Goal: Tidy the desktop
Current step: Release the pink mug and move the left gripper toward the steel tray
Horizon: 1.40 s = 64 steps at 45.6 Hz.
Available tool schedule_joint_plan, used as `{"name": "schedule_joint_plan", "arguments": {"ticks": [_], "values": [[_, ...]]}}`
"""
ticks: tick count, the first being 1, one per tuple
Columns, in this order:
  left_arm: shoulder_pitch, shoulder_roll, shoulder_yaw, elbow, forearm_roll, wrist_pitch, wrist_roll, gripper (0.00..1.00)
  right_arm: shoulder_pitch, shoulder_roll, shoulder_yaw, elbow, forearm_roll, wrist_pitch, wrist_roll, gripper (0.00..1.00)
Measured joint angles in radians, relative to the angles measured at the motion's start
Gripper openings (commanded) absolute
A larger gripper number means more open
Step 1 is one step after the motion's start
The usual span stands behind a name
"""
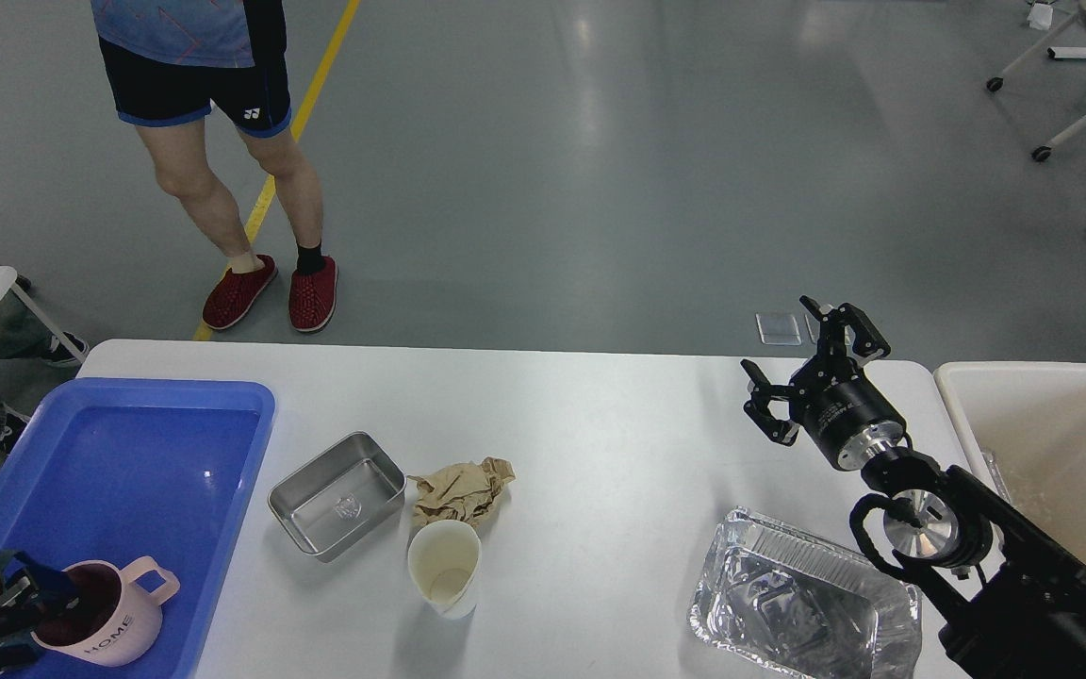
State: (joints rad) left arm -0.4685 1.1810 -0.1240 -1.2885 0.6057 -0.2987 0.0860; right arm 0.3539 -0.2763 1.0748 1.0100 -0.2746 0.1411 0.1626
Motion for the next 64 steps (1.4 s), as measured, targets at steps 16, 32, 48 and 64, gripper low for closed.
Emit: {"name": "schedule_joint_plan", "arguments": {"ticks": [16,32,48,64], "values": [[-0.018,0.183,-0.157,-0.246,0.002,-0.075,-0.003,0.73,0.004,0.002,-0.001,0.001,-0.001,-0.002,0.000,1.00],[-0.099,0.441,-0.201,-0.356,0.002,-0.191,-0.011,0.82,0.006,0.009,-0.001,0.000,-0.002,-0.002,0.000,1.00],[-0.387,0.638,-0.217,-0.347,0.002,-0.379,-0.014,0.82,0.005,0.011,-0.001,-0.001,-0.002,-0.002,0.000,1.00],[-0.391,0.525,-0.152,-0.338,0.006,-0.273,0.003,0.82,0.002,0.016,-0.001,0.001,-0.003,-0.002,0.000,1.00]]}}
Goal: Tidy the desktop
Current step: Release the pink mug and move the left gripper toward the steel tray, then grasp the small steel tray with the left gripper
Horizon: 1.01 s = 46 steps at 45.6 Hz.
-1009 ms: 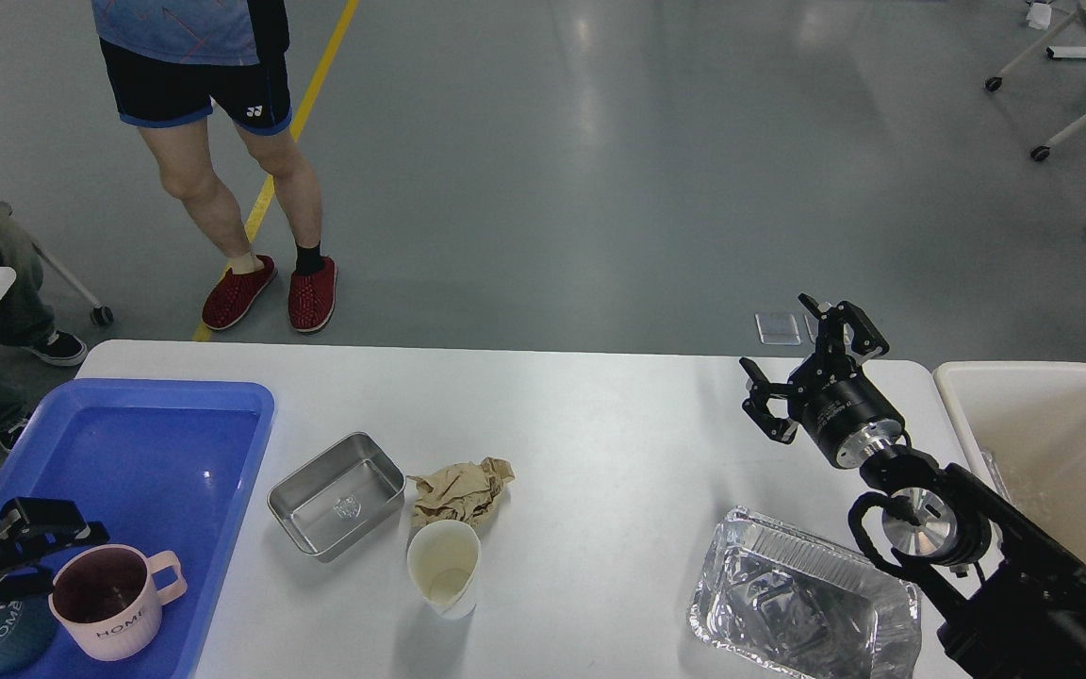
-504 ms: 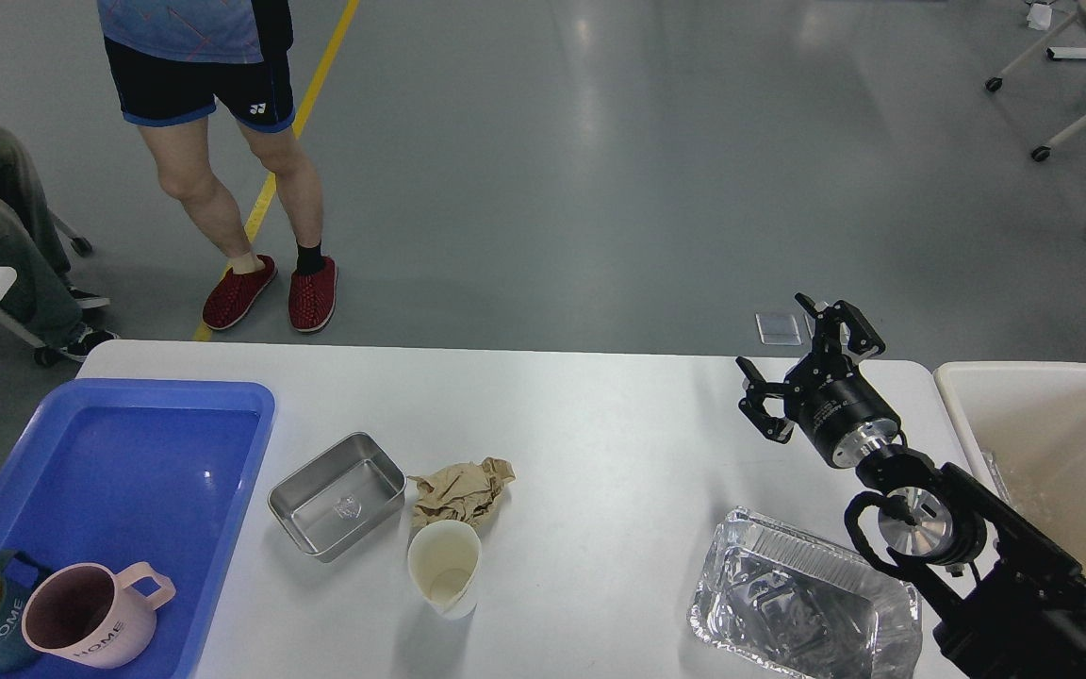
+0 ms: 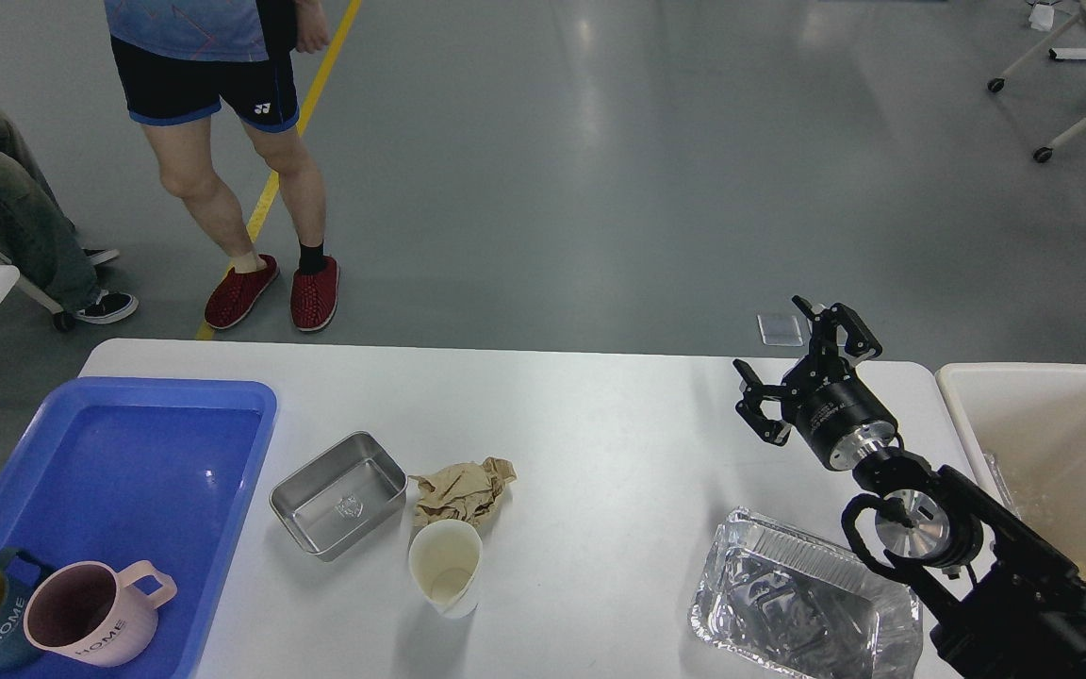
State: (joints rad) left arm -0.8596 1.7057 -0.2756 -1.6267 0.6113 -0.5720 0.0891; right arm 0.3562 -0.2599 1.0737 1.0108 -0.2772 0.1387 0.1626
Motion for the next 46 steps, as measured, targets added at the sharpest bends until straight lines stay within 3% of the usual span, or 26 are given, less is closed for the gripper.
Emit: {"name": "schedule_joint_plan", "arguments": {"ticks": [9,17,22,33,46], "values": [[0.058,-0.214,0.061,0.027,-0.001,0.133,0.019,0.82,-0.001,0.006,0.000,0.002,0.000,-0.001,0.000,1.00],[0.131,-0.462,0.109,0.113,-0.001,0.284,0.104,0.82,-0.003,0.007,0.000,0.002,0.000,-0.001,0.000,1.00],[0.149,-0.569,0.120,0.175,-0.001,0.313,0.134,0.82,-0.004,0.007,0.000,0.002,-0.001,-0.001,0.000,1.00],[0.151,-0.767,0.121,0.246,-0.003,0.373,0.141,0.82,-0.006,0.012,0.000,0.002,-0.004,-0.001,0.000,1.00],[0.179,-0.846,0.122,0.298,-0.001,0.397,0.143,0.82,-0.006,0.018,0.000,0.000,-0.023,-0.001,0.000,1.00]]}}
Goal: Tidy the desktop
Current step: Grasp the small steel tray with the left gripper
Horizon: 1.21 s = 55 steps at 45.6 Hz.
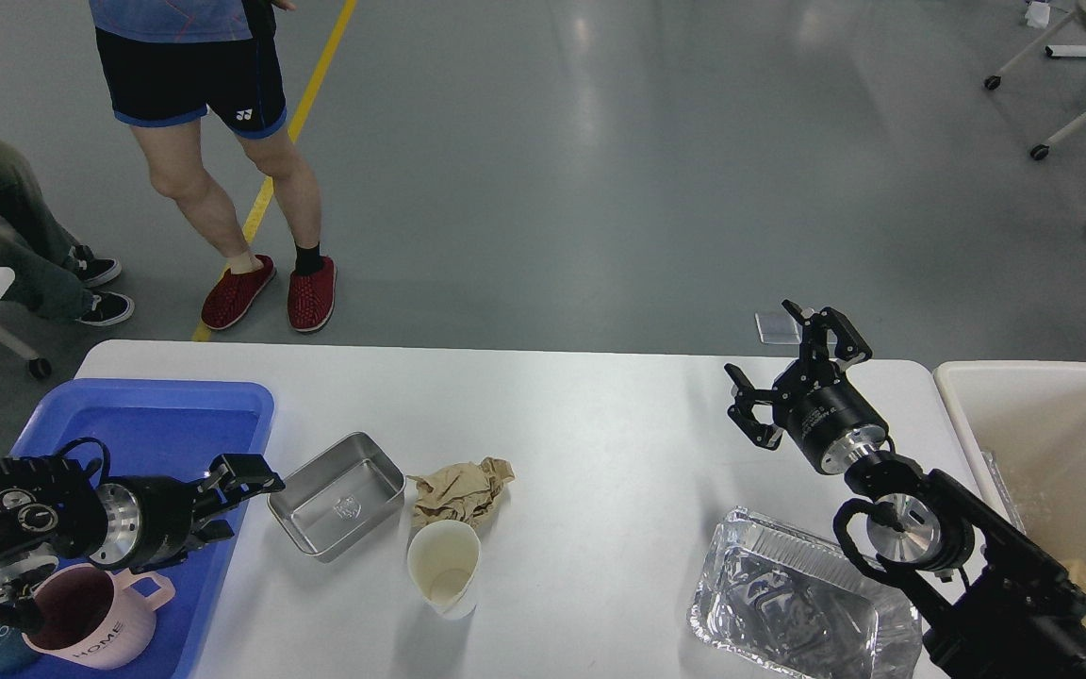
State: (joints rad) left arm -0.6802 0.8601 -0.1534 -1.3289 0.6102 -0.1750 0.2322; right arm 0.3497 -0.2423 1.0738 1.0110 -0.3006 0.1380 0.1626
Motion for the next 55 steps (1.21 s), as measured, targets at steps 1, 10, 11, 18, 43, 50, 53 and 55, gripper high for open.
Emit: {"name": "schedule_joint_plan", "arguments": {"ticks": [1,10,11,18,43,50,53,55], "values": [[0.002,-0.007,0.000,0.005,0.000,0.000,0.000,0.82,0.000,0.000,0.000,0.000,0.000,0.000,0.000,1.00],[0.014,-0.055,0.000,0.058,0.000,0.015,0.000,0.79,0.001,0.000,0.000,0.000,0.000,0.000,0.000,1.00],[0.015,-0.062,0.000,0.064,0.000,0.018,0.000,0.79,0.001,0.000,0.000,0.000,0.000,0.000,0.000,1.00],[0.015,-0.114,0.000,0.121,0.000,0.028,-0.004,0.76,-0.005,0.000,0.000,0.000,-0.001,0.000,0.000,1.00],[0.042,-0.225,-0.002,0.231,0.012,0.041,-0.009,0.24,-0.007,0.000,0.000,0.000,-0.002,0.000,0.000,1.00],[0.043,-0.226,-0.003,0.233,0.011,0.057,-0.006,0.21,-0.007,0.000,0.000,0.000,-0.002,0.000,0.000,1.00],[0.045,-0.227,-0.003,0.233,0.011,0.065,-0.006,0.20,-0.007,0.000,0.000,-0.001,-0.002,0.000,0.000,1.00],[0.046,-0.227,-0.003,0.233,0.011,0.069,-0.006,0.18,-0.007,0.000,0.000,-0.001,-0.002,0.000,0.000,1.00]]}}
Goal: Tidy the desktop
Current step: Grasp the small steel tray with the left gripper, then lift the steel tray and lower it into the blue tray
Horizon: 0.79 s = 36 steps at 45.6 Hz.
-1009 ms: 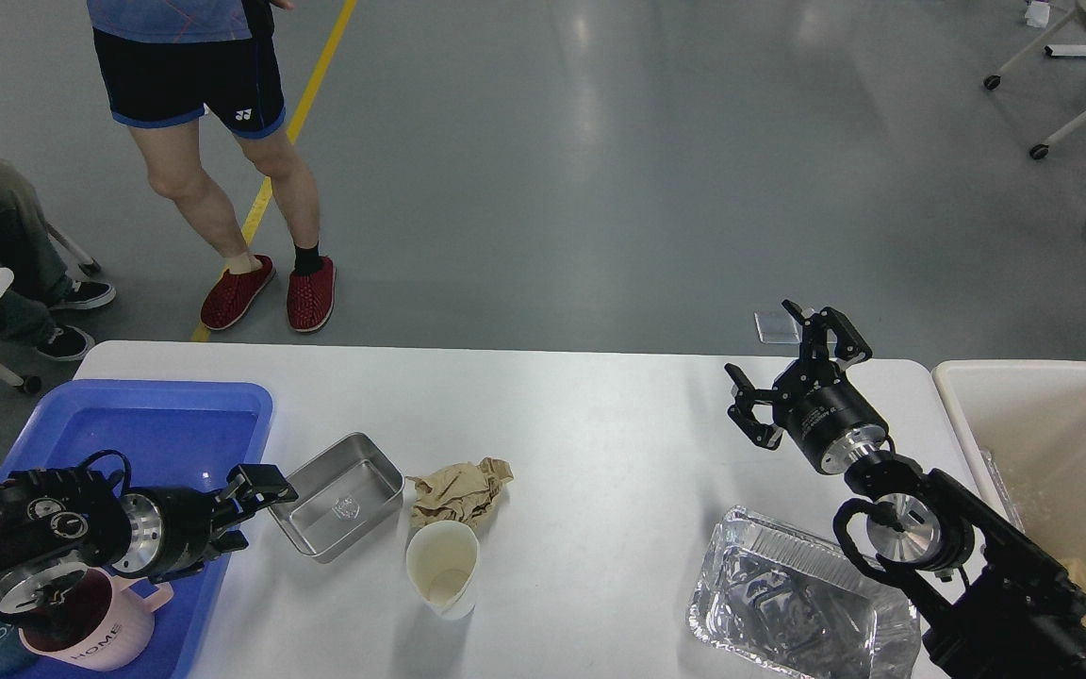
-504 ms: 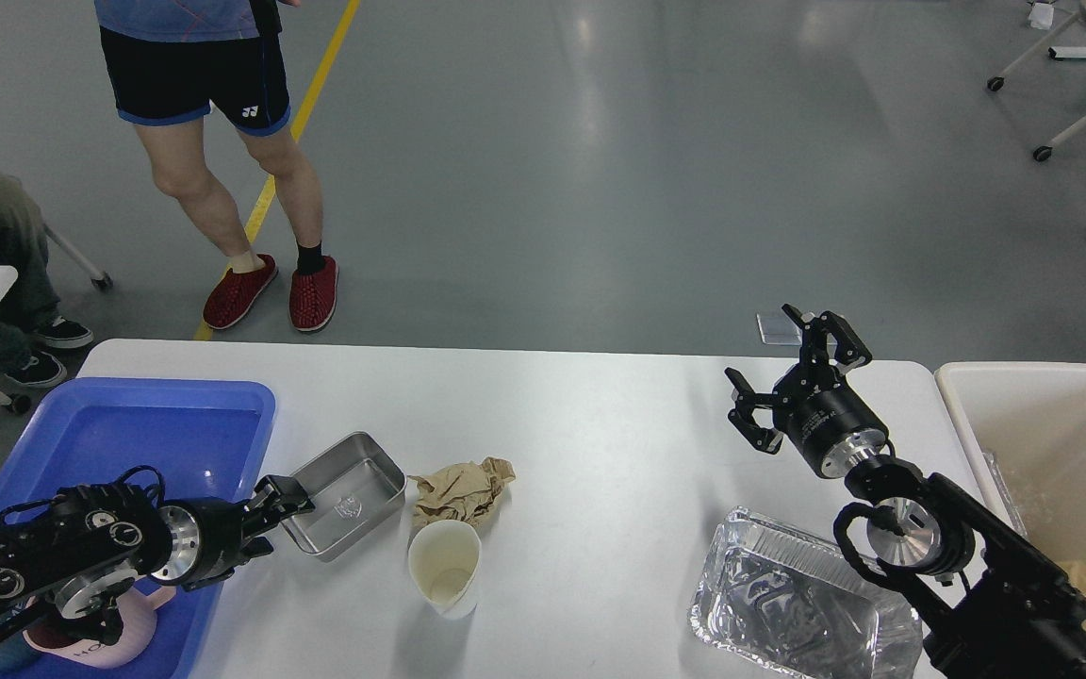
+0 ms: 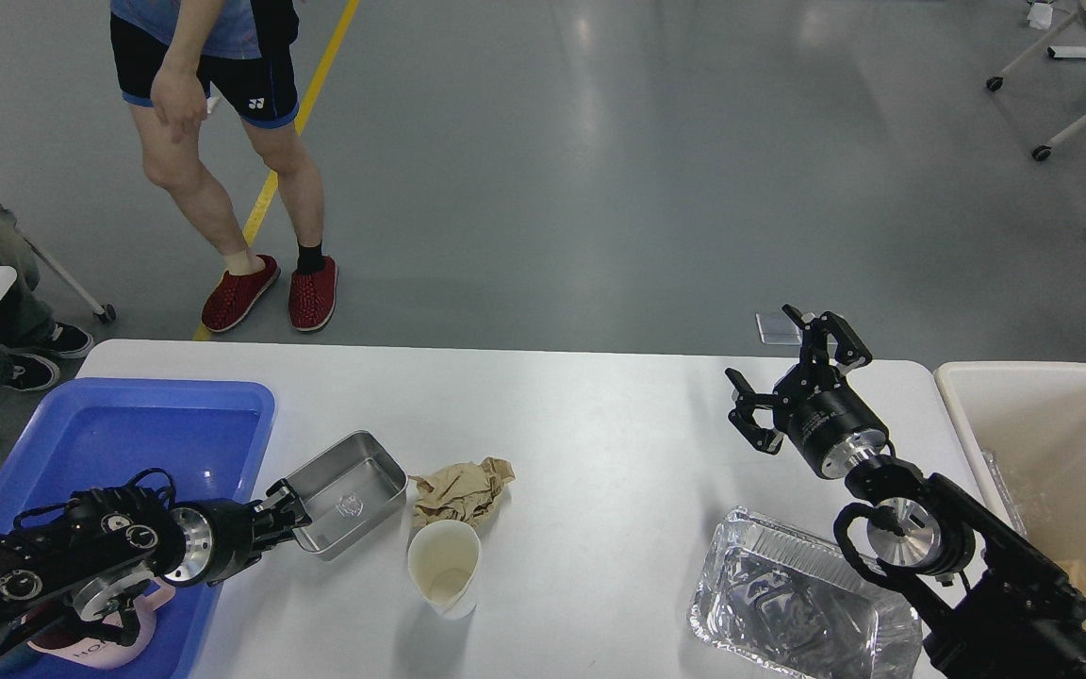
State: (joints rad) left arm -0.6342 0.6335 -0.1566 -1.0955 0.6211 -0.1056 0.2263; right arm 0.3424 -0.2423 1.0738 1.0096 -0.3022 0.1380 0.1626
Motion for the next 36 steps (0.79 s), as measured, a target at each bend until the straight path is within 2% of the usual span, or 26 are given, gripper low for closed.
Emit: {"name": "schedule_joint_plan", "arguments": {"ticks": [5,13,30,36], "values": [[0.003,0.000,-0.001,0.003,-0.002,0.012,0.000,0.14,0.000,0.000,0.000,0.000,0.000,0.000,0.000,1.00],[0.010,0.000,-0.001,0.008,-0.003,0.019,0.002,0.01,0.002,-0.001,0.001,-0.002,0.000,0.000,0.000,1.00],[0.005,0.018,0.000,-0.008,0.000,0.016,0.002,0.01,0.001,-0.001,0.002,-0.002,0.000,0.000,0.000,1.00],[-0.012,0.073,-0.005,-0.051,-0.001,-0.003,0.005,0.01,0.000,0.000,0.002,-0.002,0.000,0.000,0.000,1.00]]}}
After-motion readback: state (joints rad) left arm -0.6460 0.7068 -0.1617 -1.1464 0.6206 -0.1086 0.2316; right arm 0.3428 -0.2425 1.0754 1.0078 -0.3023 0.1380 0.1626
